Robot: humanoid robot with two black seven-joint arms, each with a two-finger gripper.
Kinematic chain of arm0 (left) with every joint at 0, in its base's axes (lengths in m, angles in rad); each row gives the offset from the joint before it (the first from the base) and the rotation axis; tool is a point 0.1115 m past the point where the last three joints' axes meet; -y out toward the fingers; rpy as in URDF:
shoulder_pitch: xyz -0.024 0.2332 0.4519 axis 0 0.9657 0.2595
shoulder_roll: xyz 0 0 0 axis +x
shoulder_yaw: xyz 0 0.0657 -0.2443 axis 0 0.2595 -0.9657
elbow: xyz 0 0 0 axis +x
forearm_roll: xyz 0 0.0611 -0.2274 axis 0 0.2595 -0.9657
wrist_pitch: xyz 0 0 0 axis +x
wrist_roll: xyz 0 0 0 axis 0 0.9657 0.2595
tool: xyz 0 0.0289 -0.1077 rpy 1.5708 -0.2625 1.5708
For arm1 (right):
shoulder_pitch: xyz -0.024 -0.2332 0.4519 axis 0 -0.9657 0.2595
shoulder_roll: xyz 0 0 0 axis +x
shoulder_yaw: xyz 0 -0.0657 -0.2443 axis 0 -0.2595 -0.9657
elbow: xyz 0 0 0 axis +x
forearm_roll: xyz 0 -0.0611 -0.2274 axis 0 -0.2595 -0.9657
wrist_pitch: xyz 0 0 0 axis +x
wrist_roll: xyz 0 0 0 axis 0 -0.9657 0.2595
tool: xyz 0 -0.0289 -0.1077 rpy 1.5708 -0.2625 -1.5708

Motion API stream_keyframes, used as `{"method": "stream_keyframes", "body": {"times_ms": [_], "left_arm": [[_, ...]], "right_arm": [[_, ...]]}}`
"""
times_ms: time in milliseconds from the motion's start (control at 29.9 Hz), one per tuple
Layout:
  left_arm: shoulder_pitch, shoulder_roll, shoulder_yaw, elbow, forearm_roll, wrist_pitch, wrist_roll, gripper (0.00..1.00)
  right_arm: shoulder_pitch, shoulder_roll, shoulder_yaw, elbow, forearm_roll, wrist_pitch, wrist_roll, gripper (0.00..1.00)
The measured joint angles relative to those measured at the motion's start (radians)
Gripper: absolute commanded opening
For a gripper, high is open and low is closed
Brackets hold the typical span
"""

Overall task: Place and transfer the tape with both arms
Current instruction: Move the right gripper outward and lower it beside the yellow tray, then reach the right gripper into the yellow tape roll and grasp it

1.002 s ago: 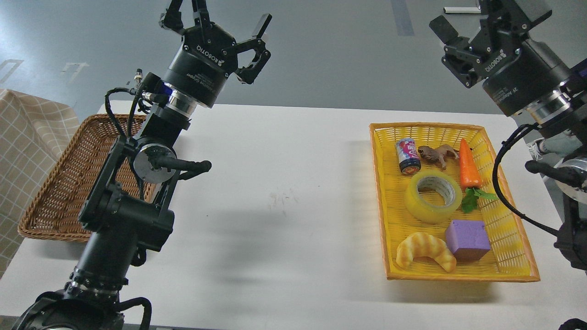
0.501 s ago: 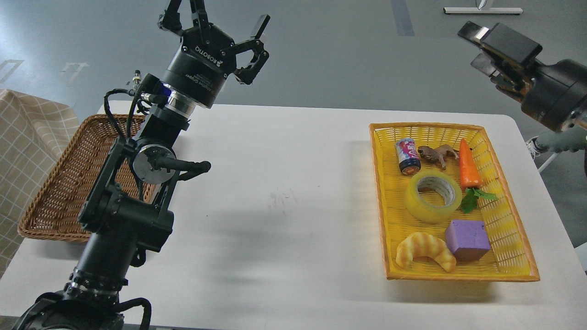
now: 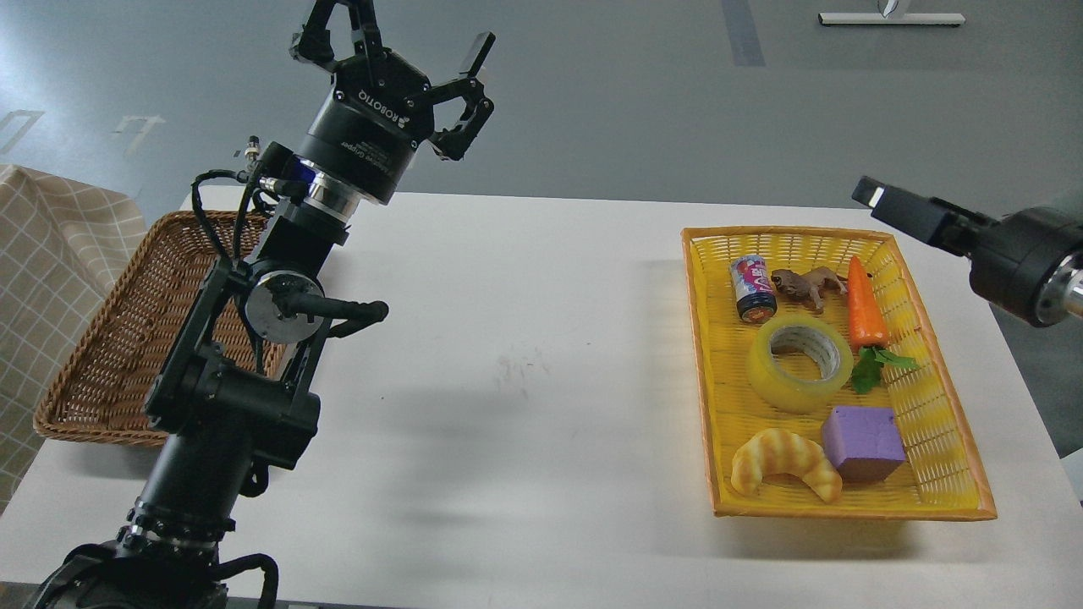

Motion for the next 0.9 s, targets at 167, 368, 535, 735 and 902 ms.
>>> {"method": "stream_keyframes", "body": {"times_ms": [167, 368, 535, 735, 902], "left_arm": [[-0.001, 0.0, 0.001, 0.0, 0.0, 0.001, 0.0, 0.98], [0.002, 0.0, 0.001, 0.0, 0.0, 0.001, 0.0, 0.98], [0.002, 0.0, 0.0, 0.001, -0.001, 0.001, -0.001, 0.98], [-0.004, 0.0, 0.0, 0.003, 0.0, 0.002, -0.002, 0.98], [0.005, 0.0, 0.0, 0.003, 0.0, 0.001, -0.003, 0.98]], "right_arm": [[-0.068, 0.029, -0.002, -0.044, -0.104, -0.007, 0.006, 0.98], [-0.087, 0.069, -0.007, -0.149, -0.175, -0.014, 0.017, 0.98], [-0.088, 0.078, -0.06, -0.187, -0.214, -0.016, 0.041, 0.98], [-0.086, 0.097, -0.107, -0.214, -0.267, -0.016, 0.051, 0.99], [-0.079, 0.098, -0.126, -0.227, -0.322, -0.014, 0.082, 0.99]]}}
